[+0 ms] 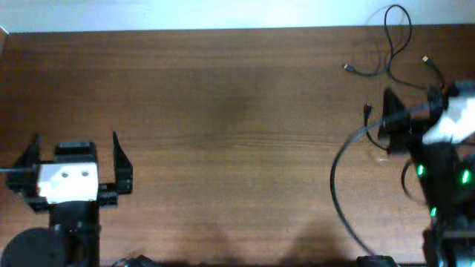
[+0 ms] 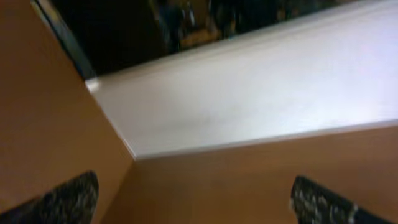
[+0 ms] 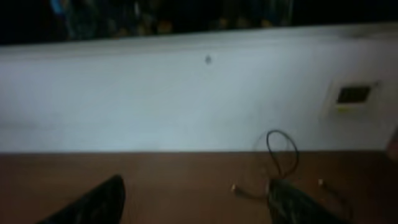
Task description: Untangle cables
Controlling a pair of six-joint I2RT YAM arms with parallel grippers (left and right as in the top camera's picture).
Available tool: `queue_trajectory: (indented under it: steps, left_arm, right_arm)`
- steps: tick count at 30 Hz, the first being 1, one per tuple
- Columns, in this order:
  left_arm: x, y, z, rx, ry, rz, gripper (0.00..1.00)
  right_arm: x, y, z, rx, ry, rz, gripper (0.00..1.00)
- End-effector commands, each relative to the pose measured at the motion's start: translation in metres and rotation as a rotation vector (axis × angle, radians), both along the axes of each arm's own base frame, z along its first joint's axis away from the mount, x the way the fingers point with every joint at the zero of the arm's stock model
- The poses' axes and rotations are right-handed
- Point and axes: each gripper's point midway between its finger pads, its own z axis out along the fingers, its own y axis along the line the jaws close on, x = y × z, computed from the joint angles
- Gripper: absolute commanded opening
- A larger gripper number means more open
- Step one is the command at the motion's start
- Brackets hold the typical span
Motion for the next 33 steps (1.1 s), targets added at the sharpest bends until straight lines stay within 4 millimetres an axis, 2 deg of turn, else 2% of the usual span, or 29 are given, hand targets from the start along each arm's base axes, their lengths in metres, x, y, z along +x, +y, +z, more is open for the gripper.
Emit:
queue_trajectory:
  steps: [1, 2, 4, 5, 9, 10, 13, 14, 19, 26, 28, 30, 33]
  left_arm:
    - [-0.004, 0.005, -0.023, -0.079, 0.062, 0.029, 0.99]
    - [-0.004, 0.005, -0.022, -0.079, 0.061, 0.029, 0.99]
    - [-0.004, 0.005, -0.023, -0.078, 0.062, 0.029, 0.99]
    - [-0.004, 0.005, -0.023, -0.074, 0.063, 0.030, 0.99]
    - [-0.004, 0.005, -0.022, -0.076, 0.061, 0.029, 0.99]
    - [-0.004, 0.005, -0.022, -0.078, 0.059, 0.029, 0.99]
    - [-0.004, 0.005, -0.022, -0.078, 0.058, 0.030, 0.99]
    - [-0.004, 0.005, -0.022, -0.078, 0.058, 0.029, 0.99]
    - [-0.004, 0.005, -0.022, -0.077, 0.058, 0.030, 0.99]
    - [-0.004, 0.005, -0.022, -0.077, 0.059, 0.030, 0.99]
    - [-0.004, 0.005, -0.023, -0.075, 0.062, 0.030, 0.99]
    - [-0.004, 0.005, -0.023, -0.075, 0.062, 0.030, 0.99]
    - [-0.004, 0.005, -0.023, -0.075, 0.062, 0.030, 0.99]
  right_arm:
    - [-0.042, -0.012, -0.080, 0.122, 0.046, -0.077, 0.73]
    - [-0.057, -0.009, -0.128, 0.213, 0.003, -0.070, 0.78]
    - [-0.069, -0.006, -0.166, 0.329, -0.014, -0.060, 0.87]
    - [-0.063, 0.000, -0.191, 0.344, 0.077, -0.043, 0.88]
    - [-0.048, -0.006, -0.255, 0.345, 0.278, -0.115, 0.88]
    - [-0.045, -0.015, -0.283, 0.353, 0.334, -0.178, 0.99]
    - [-0.055, -0.023, -0.340, 0.323, 0.493, -0.254, 0.99]
    - [-0.057, -0.023, -0.349, 0.319, 0.540, -0.262, 0.99]
    - [-0.064, -0.025, -0.368, 0.303, 0.632, -0.290, 0.99]
    - [-0.065, -0.025, -0.371, 0.302, 0.645, -0.293, 0.99]
    - [-0.064, -0.008, -0.369, 0.279, 0.648, -0.214, 0.99]
    - [-0.060, 0.009, -0.355, 0.266, 0.587, -0.125, 0.99]
    - [-0.053, 0.010, -0.324, 0.293, 0.437, -0.098, 0.99]
